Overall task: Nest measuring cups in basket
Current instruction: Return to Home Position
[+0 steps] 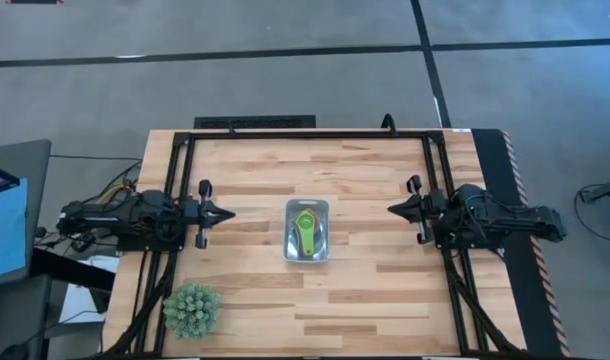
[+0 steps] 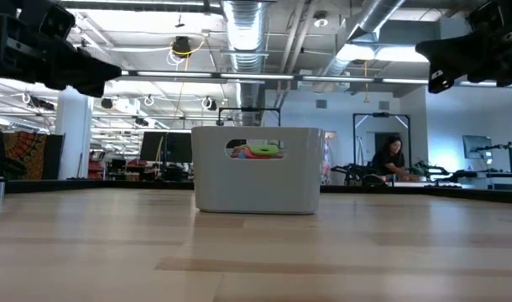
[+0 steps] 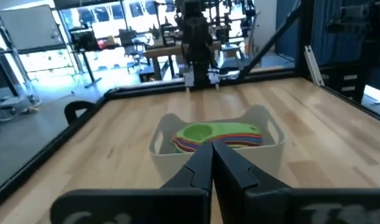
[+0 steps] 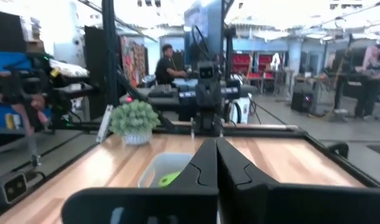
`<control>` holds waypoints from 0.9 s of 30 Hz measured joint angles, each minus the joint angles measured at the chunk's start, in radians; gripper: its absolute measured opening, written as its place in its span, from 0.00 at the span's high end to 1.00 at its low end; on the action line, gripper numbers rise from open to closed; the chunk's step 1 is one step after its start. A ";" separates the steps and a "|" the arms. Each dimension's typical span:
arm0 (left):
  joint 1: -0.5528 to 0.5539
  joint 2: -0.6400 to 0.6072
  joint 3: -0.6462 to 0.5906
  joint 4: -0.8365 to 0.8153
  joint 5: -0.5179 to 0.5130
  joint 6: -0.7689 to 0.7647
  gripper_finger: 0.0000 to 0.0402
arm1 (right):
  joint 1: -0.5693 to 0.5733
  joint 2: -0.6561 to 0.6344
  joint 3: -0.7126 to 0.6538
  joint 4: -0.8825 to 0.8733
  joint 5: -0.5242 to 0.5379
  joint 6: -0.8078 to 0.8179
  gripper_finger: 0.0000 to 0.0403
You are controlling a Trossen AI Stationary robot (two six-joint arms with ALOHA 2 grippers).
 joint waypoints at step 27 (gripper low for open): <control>-0.002 0.011 -0.038 0.008 0.060 -0.046 1.00 | 0.000 -0.001 -0.001 -0.115 -0.015 -0.012 0.95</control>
